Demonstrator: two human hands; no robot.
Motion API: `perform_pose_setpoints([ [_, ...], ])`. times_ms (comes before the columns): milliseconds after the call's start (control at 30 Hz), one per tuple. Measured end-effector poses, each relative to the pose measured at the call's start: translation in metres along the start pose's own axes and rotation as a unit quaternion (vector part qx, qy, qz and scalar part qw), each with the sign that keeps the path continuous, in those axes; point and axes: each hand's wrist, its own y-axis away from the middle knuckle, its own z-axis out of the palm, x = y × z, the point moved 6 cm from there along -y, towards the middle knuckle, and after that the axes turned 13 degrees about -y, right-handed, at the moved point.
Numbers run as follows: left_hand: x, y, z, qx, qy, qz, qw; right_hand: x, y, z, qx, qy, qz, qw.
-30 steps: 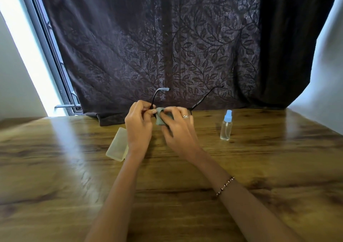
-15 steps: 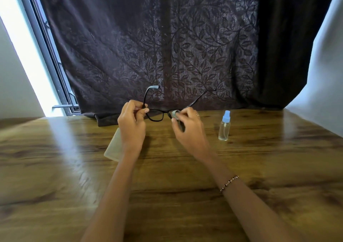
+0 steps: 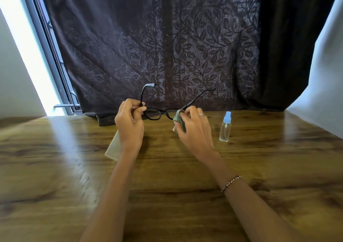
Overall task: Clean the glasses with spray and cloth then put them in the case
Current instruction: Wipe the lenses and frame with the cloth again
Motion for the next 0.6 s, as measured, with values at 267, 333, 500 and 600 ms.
perform_pose_setpoints([
  [267,0.001,0.001,0.003,-0.013,0.007,0.005,1.0,0.0,-0.002,0.005,-0.024,0.003,0.0,1.0],
  [333,0.0,0.001,0.002,-0.009,0.004,-0.004,1.0,-0.002,0.0,0.003,-0.008,0.005,-0.002,1.0],
  [500,0.003,0.002,0.002,-0.012,0.01,-0.004,1.0,-0.007,-0.003,0.01,-0.028,-0.087,-0.001,0.996],
  [600,0.001,0.0,0.001,-0.006,0.019,-0.021,1.0,0.001,-0.004,0.005,-0.019,-0.033,0.018,0.999],
])
